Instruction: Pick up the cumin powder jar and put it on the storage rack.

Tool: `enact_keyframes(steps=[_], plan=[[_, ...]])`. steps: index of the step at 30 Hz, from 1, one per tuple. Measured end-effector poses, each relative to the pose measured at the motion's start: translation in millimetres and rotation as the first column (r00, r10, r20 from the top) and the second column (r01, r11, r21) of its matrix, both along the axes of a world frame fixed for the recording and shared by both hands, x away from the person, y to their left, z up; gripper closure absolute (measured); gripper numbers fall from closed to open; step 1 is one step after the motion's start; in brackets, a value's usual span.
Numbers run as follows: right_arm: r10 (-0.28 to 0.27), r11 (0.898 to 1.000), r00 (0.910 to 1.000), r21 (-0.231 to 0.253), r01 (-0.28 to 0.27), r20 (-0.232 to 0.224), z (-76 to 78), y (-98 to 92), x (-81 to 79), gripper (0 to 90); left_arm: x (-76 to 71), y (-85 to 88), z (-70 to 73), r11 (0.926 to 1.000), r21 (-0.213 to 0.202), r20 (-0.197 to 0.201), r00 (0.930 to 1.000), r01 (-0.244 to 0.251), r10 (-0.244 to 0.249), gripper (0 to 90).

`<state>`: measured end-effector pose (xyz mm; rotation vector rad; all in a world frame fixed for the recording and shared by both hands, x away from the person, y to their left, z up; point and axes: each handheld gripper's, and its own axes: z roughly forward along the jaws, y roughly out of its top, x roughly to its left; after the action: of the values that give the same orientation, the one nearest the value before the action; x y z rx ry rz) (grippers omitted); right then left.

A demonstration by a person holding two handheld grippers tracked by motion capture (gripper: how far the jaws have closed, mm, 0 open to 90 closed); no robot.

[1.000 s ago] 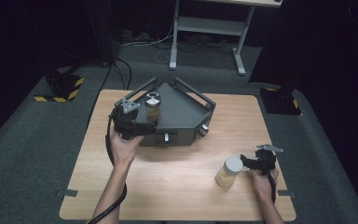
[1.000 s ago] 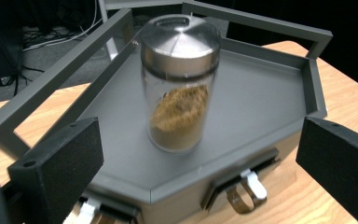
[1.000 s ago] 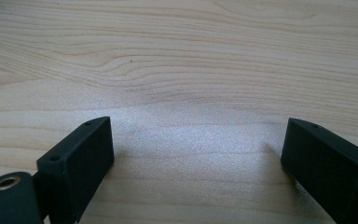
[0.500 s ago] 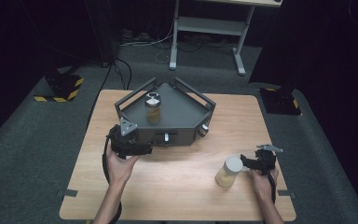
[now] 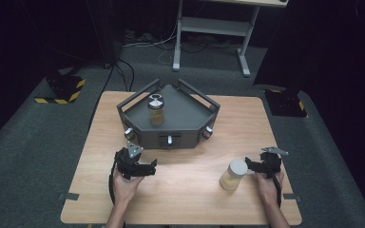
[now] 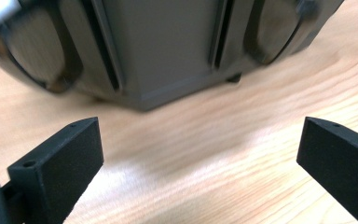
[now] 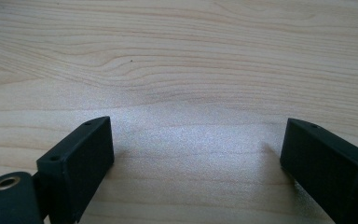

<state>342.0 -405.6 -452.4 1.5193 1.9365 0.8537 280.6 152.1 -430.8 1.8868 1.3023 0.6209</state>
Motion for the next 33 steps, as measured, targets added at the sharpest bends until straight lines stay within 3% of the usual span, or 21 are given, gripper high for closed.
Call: enact_keyframes(steps=[7,13,19,24,29,33], plan=[[-0.001,1.0,1.0,-0.003,0.001,0.0,0.1,0.6,-0.1,9.0,5.3,-6.2,-22.5,0.9997,0.017,-0.025,0.9995,-0.017,0.018,0.3],[-0.002,1.0,1.0,-0.003,0.002,0.0,0.1,0.7,-0.2,9.0,11.0,-10.2,-31.5,0.999,0.034,-0.042,0.9986,-0.029,0.031,0.3],[-0.001,1.0,1.0,-0.004,0.001,0.0,0.1,0.7,-0.1,9.0,13.8,-13.1,-31.7,0.9983,0.047,-0.046,0.9983,-0.034,0.037,0.4],[0.002,1.0,1.0,-0.005,-0.002,0.002,0.0,0.5,-0.2,9.1,16.1,-19.1,-29.2,0.9954,0.09,-0.065,0.9971,-0.035,0.041,0.4],[0.009,1.0,1.0,-0.005,-0.009,0.002,-0.1,0.0,-0.1,9.3,19.6,-13.8,-28.8,0.9967,0.058,-0.089,0.9941,-0.057,0.062,0.4],[0.009,1.0,1.0,-0.005,-0.009,0.002,-0.1,0.1,-0.2,9.3,19.7,-13.6,-28.8,0.9969,0.057,-0.09,0.9942,-0.055,0.06,0.5]])
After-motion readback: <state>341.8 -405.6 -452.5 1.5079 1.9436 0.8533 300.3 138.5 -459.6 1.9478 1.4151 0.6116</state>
